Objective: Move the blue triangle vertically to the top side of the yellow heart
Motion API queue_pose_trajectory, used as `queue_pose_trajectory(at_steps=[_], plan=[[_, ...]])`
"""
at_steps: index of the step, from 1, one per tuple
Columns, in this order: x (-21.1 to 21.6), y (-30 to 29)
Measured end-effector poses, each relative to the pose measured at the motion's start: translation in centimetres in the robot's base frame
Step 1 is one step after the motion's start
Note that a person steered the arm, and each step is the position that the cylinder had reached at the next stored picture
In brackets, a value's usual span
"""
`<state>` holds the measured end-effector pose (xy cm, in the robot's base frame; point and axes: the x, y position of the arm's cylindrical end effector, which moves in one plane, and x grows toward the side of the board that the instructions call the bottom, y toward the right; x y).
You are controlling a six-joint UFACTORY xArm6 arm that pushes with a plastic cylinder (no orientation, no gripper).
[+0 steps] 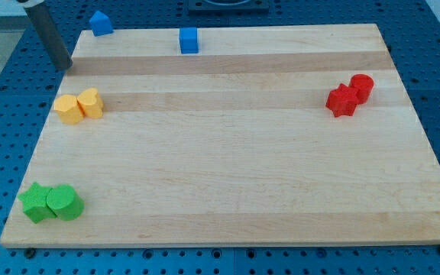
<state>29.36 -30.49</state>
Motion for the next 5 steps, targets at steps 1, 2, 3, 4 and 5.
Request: queue_pose_trajectory(at_steps=[1,2,3,4,5], plan=[[-10.1,0.8],[-10.2,0.9],[-6.0,4.5],[4.3,11.6],[5.1,5.8]])
